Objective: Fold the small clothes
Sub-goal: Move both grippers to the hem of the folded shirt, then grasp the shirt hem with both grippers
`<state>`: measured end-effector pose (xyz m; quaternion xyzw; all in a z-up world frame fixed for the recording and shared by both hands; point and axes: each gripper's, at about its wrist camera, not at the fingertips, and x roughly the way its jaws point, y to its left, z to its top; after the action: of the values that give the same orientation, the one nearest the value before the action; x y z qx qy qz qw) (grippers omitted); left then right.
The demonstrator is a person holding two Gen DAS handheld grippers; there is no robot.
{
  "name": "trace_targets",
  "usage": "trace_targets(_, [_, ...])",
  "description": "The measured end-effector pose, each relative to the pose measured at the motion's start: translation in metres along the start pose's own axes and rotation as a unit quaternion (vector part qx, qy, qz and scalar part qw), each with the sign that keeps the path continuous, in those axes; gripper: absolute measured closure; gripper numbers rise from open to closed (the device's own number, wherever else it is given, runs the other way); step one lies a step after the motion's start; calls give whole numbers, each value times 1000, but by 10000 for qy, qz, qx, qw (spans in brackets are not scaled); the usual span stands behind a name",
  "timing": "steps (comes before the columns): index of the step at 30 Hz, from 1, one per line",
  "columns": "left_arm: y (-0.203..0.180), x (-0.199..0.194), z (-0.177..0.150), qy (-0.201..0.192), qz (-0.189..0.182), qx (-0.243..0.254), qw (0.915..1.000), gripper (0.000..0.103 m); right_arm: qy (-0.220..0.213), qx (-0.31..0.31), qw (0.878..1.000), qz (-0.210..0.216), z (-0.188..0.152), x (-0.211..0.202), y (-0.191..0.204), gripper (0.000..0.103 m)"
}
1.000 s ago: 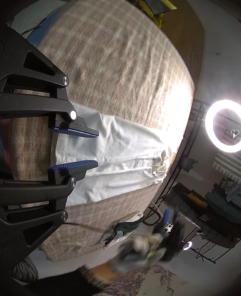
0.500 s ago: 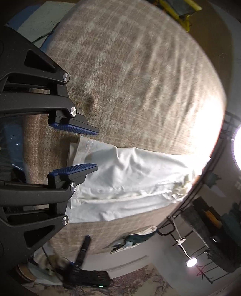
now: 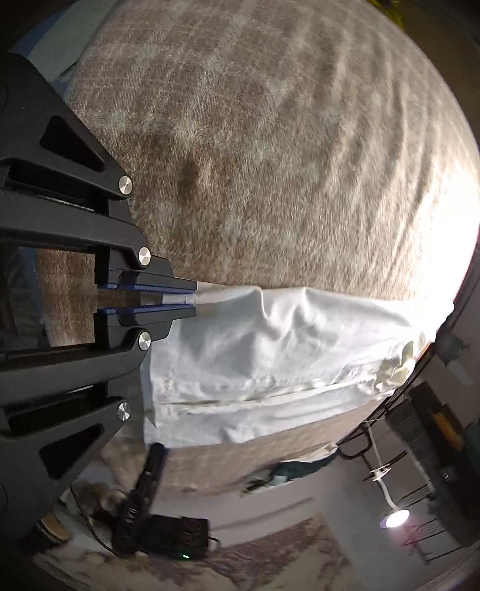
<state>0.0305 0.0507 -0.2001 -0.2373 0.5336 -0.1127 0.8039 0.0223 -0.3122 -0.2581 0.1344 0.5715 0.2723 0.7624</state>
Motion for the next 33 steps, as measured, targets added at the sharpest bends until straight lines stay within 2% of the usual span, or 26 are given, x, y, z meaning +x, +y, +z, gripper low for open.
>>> trace_targets(1, [-2, -1, -4, -28, 37, 45, 10000, 101, -15, -33, 10000, -25, 1, 0, 2, 77])
trace_targets(3, [-3, -2, -8, -68, 86, 82, 9999, 102, 53, -43, 10000, 37, 3, 3, 3, 98])
trace_targets(5, [-3, -4, -10, -101, 120, 97, 9998, 102, 81, 9, 9999, 61, 2, 5, 1, 103])
trace_targets(11, [4, -13, -9, -177, 13, -24, 9998, 101, -5, 15, 9999, 142, 0, -1, -3, 103])
trace_targets(12, [5, -14, -9, -149, -26, -63, 9999, 97, -32, 0, 9999, 155, -1, -2, -3, 103])
trace_targets(13, [7, -13, -9, -141, -67, -84, 9998, 87, -62, -42, 9999, 156, -1, -3, -5, 103])
trace_targets(14, [7, -13, -9, -145, -69, -91, 9998, 75, -76, -103, 9998, 134, -1, -4, -4, 97])
trace_targets(16, [8, -9, -8, -129, -49, -86, 9999, 71, -41, -129, 9998, 151, -2, -4, -6, 83])
trace_targets(17, [8, -7, -8, -84, -110, -117, 9998, 71, -25, -93, 9997, 231, -2, -3, -6, 71])
trace_targets(19, [10, 0, -6, 14, -273, -221, 9994, 71, -17, -56, 9994, 347, 0, 0, -6, 71])
trace_targets(21, [8, 7, -4, 84, -360, -217, 9991, 101, -22, -129, 9993, 338, 1, 2, -4, 75])
trace_targets(22, [5, 10, -3, 109, -321, -152, 9993, 101, 6, -153, 9992, 374, 2, 4, -2, 77])
trace_targets(24, [2, 8, -5, 74, -278, -108, 9995, 101, 65, -167, 9990, 415, 3, 12, 6, 100])
trace_targets(27, [3, -8, -7, 14, -622, -335, 9975, 101, 93, -77, 9987, 492, 3, 13, 12, 102])
trace_targets(28, [1, -18, -8, -71, -746, -355, 9966, 101, 22, 14, 9975, 702, 2, 6, 11, 102])
trace_targets(30, [-3, -26, -9, -193, -644, -187, 9976, 101, -207, 112, 9935, 1116, 2, -13, 13, 102])
trace_targets(33, [2, -7, -9, 43, -379, -200, 9991, 101, -335, 28, 9938, 1064, 3, -20, 15, 102])
